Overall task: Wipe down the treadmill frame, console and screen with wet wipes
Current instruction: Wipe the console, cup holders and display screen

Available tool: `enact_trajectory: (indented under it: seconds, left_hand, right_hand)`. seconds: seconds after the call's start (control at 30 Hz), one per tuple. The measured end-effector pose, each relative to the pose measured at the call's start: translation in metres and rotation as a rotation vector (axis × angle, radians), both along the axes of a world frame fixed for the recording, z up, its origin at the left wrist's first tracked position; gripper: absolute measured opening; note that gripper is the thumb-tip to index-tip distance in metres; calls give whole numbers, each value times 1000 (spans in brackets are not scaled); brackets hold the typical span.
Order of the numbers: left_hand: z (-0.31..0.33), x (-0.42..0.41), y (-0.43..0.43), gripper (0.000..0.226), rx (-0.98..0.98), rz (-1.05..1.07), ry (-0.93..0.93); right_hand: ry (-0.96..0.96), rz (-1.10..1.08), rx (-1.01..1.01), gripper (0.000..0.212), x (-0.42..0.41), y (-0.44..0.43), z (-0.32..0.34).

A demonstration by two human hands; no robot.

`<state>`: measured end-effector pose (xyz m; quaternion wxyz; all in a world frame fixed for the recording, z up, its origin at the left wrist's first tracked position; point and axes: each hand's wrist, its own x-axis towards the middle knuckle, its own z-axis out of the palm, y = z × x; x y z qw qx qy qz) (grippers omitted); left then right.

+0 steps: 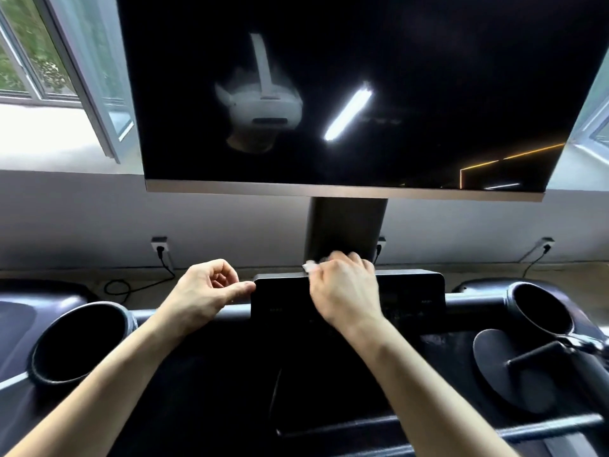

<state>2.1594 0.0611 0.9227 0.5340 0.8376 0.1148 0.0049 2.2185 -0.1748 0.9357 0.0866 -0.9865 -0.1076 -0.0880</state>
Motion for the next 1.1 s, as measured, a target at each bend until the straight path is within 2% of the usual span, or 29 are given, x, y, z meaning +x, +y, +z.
enact_trajectory:
  seconds: [0.1, 0.17, 0.23, 0.3, 0.37, 0.43, 0.5, 0.57, 0.7, 0.87, 1.0, 1.1]
  left_hand:
    - [4, -3, -6, 31, 46, 39, -23]
    - [7, -7, -13, 24, 129, 64, -79]
    - [9, -11, -23, 18, 238, 73, -192]
    - [10, -12, -36, 13, 382, 51, -349]
    - [10, -11, -51, 26, 529, -22, -454]
    - [9, -10, -66, 47, 657, -111, -450]
    - [6, -10, -79, 58, 747, -174, -434]
    - [2, -12, -89, 63, 809, -194, -433]
    - [-1, -17, -103, 76, 900, -198, -392]
    - [-5, -21, -117, 89, 957, -202, -311]
    - [-9, -21, -126, 89, 961, -142, -304]
    - [-10, -21, -129, 86, 945, -78, -340]
  right_hand:
    - [26, 62, 62, 43, -1, 8, 2]
    - [-35, 77, 99, 38, -1, -14, 0]
    - [-75, 24, 133, 27, 4, -44, 1]
    - [-40, -51, 99, 31, 5, -66, 6]
    - [-34, -20, -4, 53, -2, -57, 10]
    - [-15, 139, 5, 67, -15, -33, 14]
    - [41, 254, 78, 68, -23, -20, 13]
    - [71, 263, 80, 66, -17, -30, 17]
    - [72, 181, -84, 58, 1, -80, 25]
    - [386, 84, -119, 53, 46, -107, 43]
    - [774, 234, -52, 36, 86, -99, 60]
    - [897, 238, 12, 38, 112, -117, 54]
